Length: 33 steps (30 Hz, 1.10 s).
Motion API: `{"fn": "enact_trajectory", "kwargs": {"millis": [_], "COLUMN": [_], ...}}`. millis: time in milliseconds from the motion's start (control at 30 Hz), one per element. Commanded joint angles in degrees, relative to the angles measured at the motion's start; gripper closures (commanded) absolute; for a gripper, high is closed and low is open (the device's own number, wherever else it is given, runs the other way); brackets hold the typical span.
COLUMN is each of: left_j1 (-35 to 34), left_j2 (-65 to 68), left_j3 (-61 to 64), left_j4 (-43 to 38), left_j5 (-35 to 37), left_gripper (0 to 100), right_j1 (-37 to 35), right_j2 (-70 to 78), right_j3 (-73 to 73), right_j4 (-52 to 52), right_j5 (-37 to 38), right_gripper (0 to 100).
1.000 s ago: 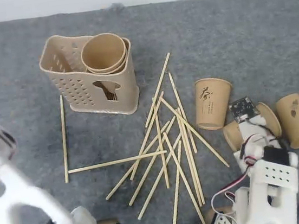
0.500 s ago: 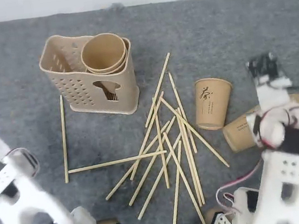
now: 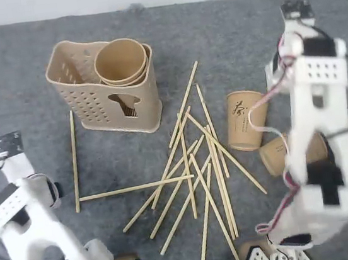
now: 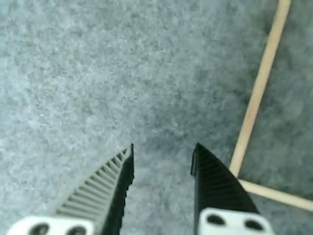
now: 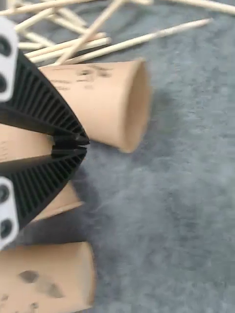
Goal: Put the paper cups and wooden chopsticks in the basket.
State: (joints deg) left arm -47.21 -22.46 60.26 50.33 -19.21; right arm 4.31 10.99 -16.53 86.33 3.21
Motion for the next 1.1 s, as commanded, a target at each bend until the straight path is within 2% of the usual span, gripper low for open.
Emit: {"fn": "enact_trajectory", "kwargs": {"millis": [0,200,300,533,800,967,1067], "left_j1": [0.62,0.62,0.62,0.62,0.62,0.62,0.62], "left_j2": [-2.37,-2.37,-2.37,-2.37,-2.37,-2.37,-2.37], "left_j3": [0.04,0.04,0.04,0.13,0.04,0.04,0.04], "left_j4": [-0.88,-0.97,-1.05,-1.05,-1.14,-1.14,-1.14], "left_j5": [-0.79,-0.79,-0.79,-0.79,-0.79,-0.79,-0.70], "left_gripper": [81,81,81,81,81,81,81], "right_j1": [-0.48,-1.10,-2.15,-4.35,-8.66,-9.63,-11.21], "right_j2": [8.31,21.76,26.86,33.54,33.45,26.86,19.82], "right_j3": [-15.30,-29.19,-34.55,-37.45,-37.63,-31.91,-24.44], "right_j4": [0.75,0.22,0.84,4.26,16.22,16.92,16.92], "right_j5": [-3.96,-8.88,-8.97,-8.26,-1.05,2.29,6.77], "right_gripper": [97.8,97.8,97.8,97.8,98.2,98.2,98.2]}}
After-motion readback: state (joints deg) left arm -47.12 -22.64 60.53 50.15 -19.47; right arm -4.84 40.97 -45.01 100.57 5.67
